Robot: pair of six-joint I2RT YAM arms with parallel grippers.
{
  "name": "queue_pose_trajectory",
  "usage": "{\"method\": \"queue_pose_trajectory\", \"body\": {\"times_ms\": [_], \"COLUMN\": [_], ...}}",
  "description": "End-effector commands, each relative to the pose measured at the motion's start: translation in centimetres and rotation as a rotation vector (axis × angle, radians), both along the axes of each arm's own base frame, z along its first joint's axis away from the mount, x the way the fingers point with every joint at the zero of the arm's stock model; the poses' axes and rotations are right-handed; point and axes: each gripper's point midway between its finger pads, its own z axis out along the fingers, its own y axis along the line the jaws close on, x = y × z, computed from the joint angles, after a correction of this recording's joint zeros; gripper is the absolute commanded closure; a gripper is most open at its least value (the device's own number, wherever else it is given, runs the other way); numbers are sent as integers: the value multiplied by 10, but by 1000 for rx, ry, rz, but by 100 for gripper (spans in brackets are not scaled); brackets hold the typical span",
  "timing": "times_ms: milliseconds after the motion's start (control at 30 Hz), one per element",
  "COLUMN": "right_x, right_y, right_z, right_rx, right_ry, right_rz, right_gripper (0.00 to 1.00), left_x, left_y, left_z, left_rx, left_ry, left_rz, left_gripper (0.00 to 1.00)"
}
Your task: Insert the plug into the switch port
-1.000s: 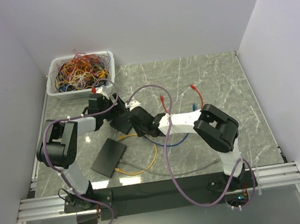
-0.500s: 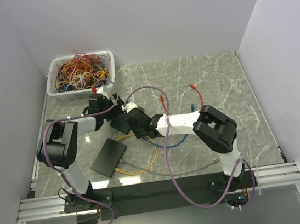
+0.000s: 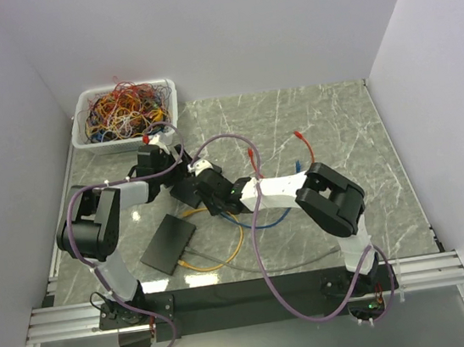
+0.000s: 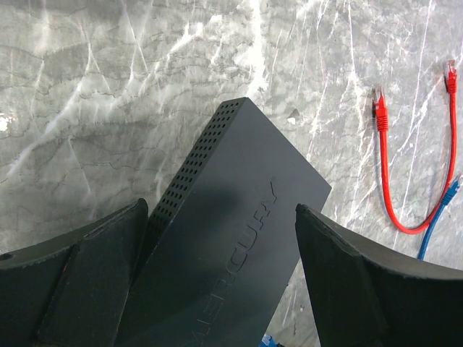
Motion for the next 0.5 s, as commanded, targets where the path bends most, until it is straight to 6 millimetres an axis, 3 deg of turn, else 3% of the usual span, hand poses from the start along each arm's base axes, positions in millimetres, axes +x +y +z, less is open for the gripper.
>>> {"method": "queue_pose_trajectory", "body": {"times_ms": [0,467], "right_x": [8,10], "right_y": [18,30], "right_z": [14,26], "right_rx": [59,70], "right_ry": [-27,-59], "right_rz": [2,39], "right_gripper": [100,100], "left_x": [-18,-23], "left_y": [4,-2], "left_z": [-22,-30], "left_rx": [56,63], "left_ry": [93,102], "left_rz": [-10,-50], "left_gripper": [9,10]}}
